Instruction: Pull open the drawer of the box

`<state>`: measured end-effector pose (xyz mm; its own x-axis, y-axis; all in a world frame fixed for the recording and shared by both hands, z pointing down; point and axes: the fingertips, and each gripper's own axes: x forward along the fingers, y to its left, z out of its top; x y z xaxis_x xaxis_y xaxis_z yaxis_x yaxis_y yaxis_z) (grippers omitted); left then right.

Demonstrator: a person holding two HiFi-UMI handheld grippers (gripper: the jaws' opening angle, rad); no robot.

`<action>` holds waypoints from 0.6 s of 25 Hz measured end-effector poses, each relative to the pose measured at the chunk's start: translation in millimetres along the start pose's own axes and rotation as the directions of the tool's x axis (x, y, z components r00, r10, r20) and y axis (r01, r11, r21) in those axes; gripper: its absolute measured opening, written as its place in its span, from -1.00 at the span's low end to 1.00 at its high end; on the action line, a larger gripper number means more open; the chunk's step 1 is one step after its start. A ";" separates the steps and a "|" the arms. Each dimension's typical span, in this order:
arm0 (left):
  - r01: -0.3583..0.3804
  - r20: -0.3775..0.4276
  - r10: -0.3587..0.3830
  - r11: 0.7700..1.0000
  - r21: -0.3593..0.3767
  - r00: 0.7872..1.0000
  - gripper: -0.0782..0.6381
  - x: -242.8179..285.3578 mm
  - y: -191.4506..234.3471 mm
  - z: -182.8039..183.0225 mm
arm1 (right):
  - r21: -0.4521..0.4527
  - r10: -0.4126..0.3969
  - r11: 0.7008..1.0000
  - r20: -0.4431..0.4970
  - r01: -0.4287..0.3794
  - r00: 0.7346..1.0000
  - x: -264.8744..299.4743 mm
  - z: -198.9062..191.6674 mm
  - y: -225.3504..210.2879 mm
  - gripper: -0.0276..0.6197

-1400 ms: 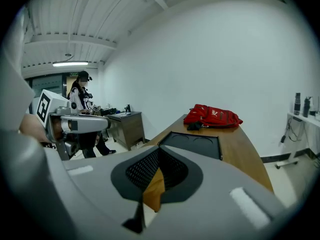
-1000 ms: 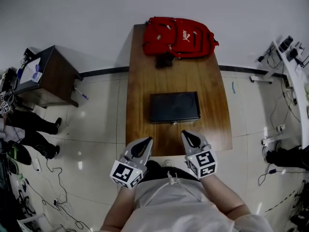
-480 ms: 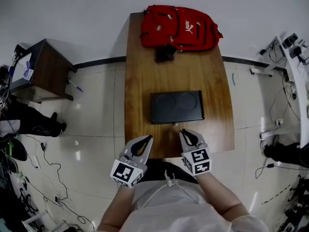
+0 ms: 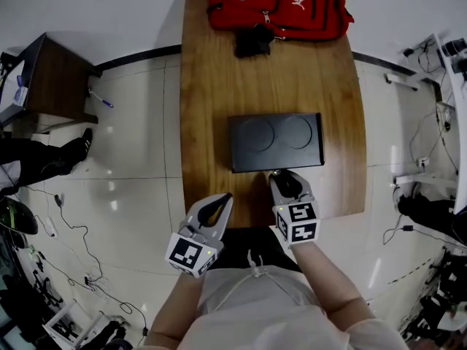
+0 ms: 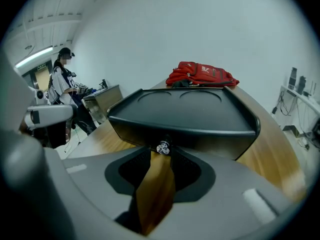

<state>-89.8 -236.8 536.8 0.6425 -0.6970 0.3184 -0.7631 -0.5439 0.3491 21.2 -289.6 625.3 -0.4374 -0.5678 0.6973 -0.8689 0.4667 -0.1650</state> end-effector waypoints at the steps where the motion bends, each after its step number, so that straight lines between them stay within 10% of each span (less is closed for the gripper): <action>1: 0.004 -0.003 -0.004 1.000 -0.006 1.000 -0.79 1.0 0.2 -2.3 | 0.005 -0.009 1.000 -0.001 0.009 1.000 1.2 -0.6 -1.0 -0.56; 15: 0.032 0.000 -0.032 0.999 -0.007 0.999 -0.79 3.8 -11.2 0.2 | 0.015 0.009 1.000 -0.008 -0.009 1.000 3.4 -4.7 -2.5 -0.69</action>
<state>-78.9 -233.4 533.9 0.6663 -0.6795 0.3072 -0.7419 -0.5624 0.3652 22.9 -289.6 631.4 -0.4436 -0.5579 0.7014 -0.8682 0.4616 -0.1819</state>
